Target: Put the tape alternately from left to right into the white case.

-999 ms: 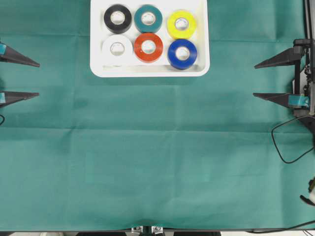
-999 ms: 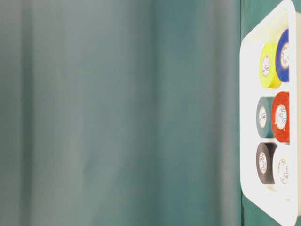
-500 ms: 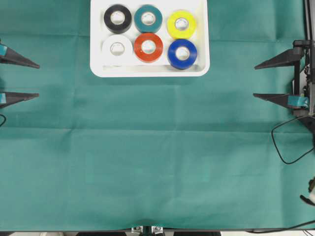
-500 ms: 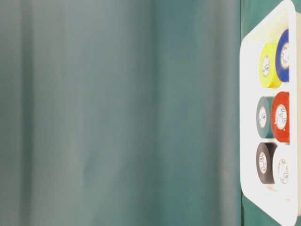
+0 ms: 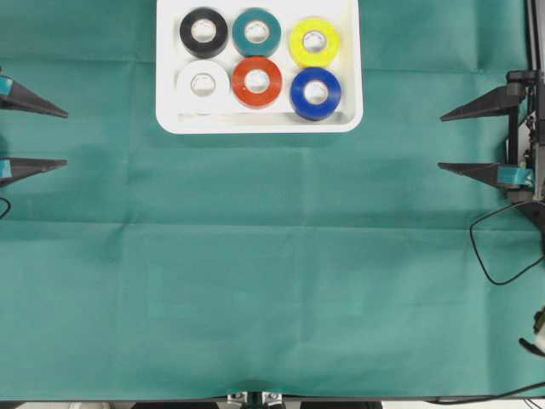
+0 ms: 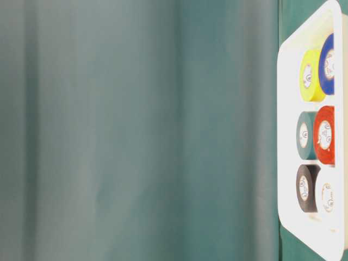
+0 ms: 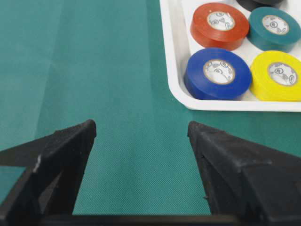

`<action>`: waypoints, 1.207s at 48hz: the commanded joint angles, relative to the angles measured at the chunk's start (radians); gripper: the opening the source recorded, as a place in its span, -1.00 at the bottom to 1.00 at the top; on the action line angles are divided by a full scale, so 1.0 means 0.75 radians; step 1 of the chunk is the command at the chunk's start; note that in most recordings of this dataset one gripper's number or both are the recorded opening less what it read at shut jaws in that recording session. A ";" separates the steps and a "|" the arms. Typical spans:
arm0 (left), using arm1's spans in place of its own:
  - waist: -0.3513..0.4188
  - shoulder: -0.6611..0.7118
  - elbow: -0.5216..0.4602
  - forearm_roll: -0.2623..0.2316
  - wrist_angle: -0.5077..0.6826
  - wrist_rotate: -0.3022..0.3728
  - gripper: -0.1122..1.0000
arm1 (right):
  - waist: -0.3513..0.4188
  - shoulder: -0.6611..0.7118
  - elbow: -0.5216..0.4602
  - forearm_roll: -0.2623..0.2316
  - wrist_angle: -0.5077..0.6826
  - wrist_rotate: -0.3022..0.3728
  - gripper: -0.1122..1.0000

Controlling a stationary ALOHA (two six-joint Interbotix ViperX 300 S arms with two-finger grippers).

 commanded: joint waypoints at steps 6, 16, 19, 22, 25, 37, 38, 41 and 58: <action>0.006 0.008 -0.016 0.000 -0.004 0.000 0.73 | -0.002 0.008 -0.014 0.002 -0.004 0.002 0.74; 0.006 0.008 -0.016 0.000 -0.004 0.000 0.73 | -0.002 0.006 -0.016 0.002 -0.006 0.002 0.74; 0.006 0.004 -0.016 0.000 -0.004 0.000 0.73 | -0.002 0.008 -0.018 0.002 -0.004 0.002 0.74; 0.006 -0.006 -0.012 0.000 -0.004 0.000 0.73 | 0.000 0.006 -0.018 0.002 -0.006 0.002 0.74; 0.006 -0.022 -0.008 0.000 -0.004 0.000 0.73 | -0.002 0.004 -0.020 0.002 -0.004 0.002 0.74; 0.006 -0.108 -0.004 0.002 0.010 0.000 0.73 | -0.002 -0.016 -0.033 0.000 -0.004 0.002 0.74; 0.006 -0.108 -0.004 0.000 0.016 0.000 0.73 | -0.002 -0.016 -0.033 0.002 -0.006 0.002 0.74; 0.006 -0.108 -0.004 0.000 0.033 0.000 0.73 | -0.002 -0.016 -0.031 0.002 -0.004 0.002 0.74; 0.006 -0.094 -0.012 0.000 0.047 0.000 0.73 | -0.002 -0.012 -0.035 0.002 -0.010 0.002 0.74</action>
